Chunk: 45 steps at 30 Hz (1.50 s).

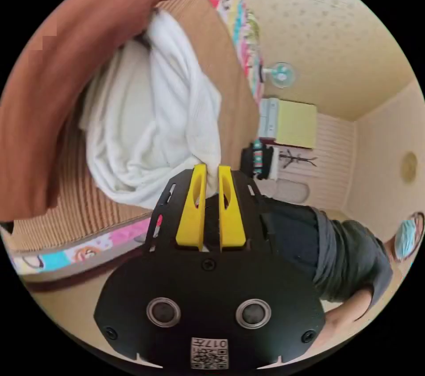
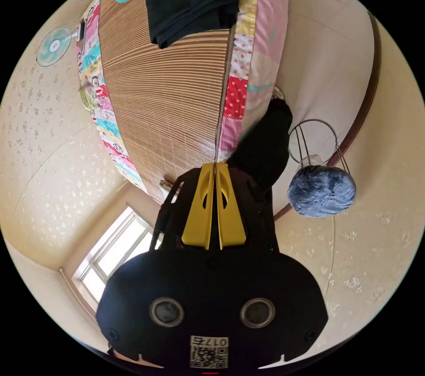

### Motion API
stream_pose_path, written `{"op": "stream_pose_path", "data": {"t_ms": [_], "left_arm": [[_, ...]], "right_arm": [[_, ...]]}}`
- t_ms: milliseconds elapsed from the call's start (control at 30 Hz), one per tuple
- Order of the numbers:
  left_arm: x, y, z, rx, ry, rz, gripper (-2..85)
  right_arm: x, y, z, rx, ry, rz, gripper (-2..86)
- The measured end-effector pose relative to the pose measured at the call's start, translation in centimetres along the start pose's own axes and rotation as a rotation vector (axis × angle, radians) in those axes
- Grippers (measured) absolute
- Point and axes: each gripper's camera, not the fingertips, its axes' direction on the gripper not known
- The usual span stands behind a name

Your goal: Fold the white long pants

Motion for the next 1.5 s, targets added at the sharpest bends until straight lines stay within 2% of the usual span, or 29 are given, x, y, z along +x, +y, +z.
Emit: {"op": "stream_pose_path", "data": {"t_ms": [133,200,233,267,300,333,367,400,500,567,600,667,700,767,833,900,967,1000,1033,1100,1167,1233,1367,1433,1500], "left_arm": [[11.8,-4.6,7.3,-0.052,-0.054,0.33,5.0],[15.0,-5.6,12.6,-0.157,-0.045,0.405,5.0],[16.1,-5.9,16.4,-0.271,-0.017,0.416,5.0],[16.8,-5.7,20.0,-0.411,0.094,0.434,4.5],[17.1,-5.3,21.5,-0.473,0.197,0.449,4.0],[17.2,-4.5,23.3,-0.545,0.395,0.459,2.8],[16.7,-3.9,23.8,-0.547,0.489,0.433,1.5],[16.1,-3.6,23.6,-0.524,0.49,0.41,1.5],[12.2,-3.0,19.2,-0.332,0.319,0.294,3.3],[7.8,-2.1,12.6,-0.052,0.114,0.121,6.7],[6.6,-1.6,10.7,0.035,0.079,0.066,7.0],[1.6,1.3,4.0,0.366,0.021,-0.19,8.2],[0.3,2.2,2.6,0.436,0.011,-0.268,9.3],[-4.1,5.3,-0.8,0.639,-0.031,-0.581,15.1],[-6.6,5.4,-1.2,0.681,0.021,-0.64,18.1],[-9.1,3.8,0.1,0.609,0.084,-0.684,18.2],[-12.8,1.9,5.2,0.441,0.287,-0.841,15.9],[-13.4,1.5,6.8,0.431,0.372,-0.845,15.1],[-13.5,0.9,9.5,0.452,0.506,-0.831,13.6],[-11.3,0.3,11.3,0.497,0.466,-0.758,7.7],[-5.3,-1.6,12.5,0.391,0.229,-0.482,6.3],[-0.2,-1.7,14.8,0.292,0.098,-0.294,6.1],[8.7,1.3,22.2,0.069,0.007,0.029,5.9],[12.2,3.2,25.3,-0.007,-0.032,0.17,5.9],[15.2,5.3,28.5,-0.066,-0.062,0.285,5.8]], "right_arm": [[-1.2,-0.7,3.8,-0.01,-0.009,-0.018,0.3],[-3.3,-1.4,6.9,-0.038,-0.039,-0.064,0.4],[-4.0,-1.6,7.7,-0.046,-0.046,-0.081,0.4],[-5.6,-1.9,9.2,-0.068,-0.06,-0.12,0.4],[-7.2,-2.1,10.8,-0.092,-0.071,-0.166,0.4],[-8.0,-2.1,11.5,-0.103,-0.075,-0.19,0.3],[-9.7,-2.1,12.9,-0.125,-0.08,-0.239,0.3],[-11.1,-1.9,14.1,-0.144,-0.084,-0.288,0.3],[-13.2,-1.1,16.5,-0.192,-0.072,-0.4,0.3],[-13.1,-0.8,17.7,-0.211,-0.029,-0.437,0.3],[-12.3,-0.7,18.5,-0.217,0.001,-0.436,0.3],[-10.5,-0.7,19.5,-0.221,0.031,-0.411,0.3],[-9.1,-0.6,20.1,-0.216,0.041,-0.387,0.3],[-6.9,-0.6,20.9,-0.207,0.038,-0.35,0.3],[-4.8,-0.6,21.8,-0.201,0.026,-0.312,0.3],[-2.6,-0.4,23.0,-0.188,0.0,-0.276,0.4],[-1.5,-0.1,24.1,-0.178,-0.022,-0.265,0.4],[-1.1,0.2,24.9,-0.164,-0.063,-0.27,0.5],[-1.1,0.4,25.2,-0.151,-0.101,-0.28,0.5],[-1.3,1.7,26.2,-0.075,-0.332,-0.351,0.7],[-2.5,3.0,27.6,-0.066,-0.501,-0.443,1.0],[-5.3,4.9,29.9,-0.145,-0.553,-0.583,1.5],[-14.7,13.8,36.6,-0.385,-0.416,-1.053,3.9],[-17.9,18.3,40.0,-0.448,-0.304,-1.185,5.8],[-21.0,24.4,45.7,-0.492,-0.052,-1.327,11.6]]}}
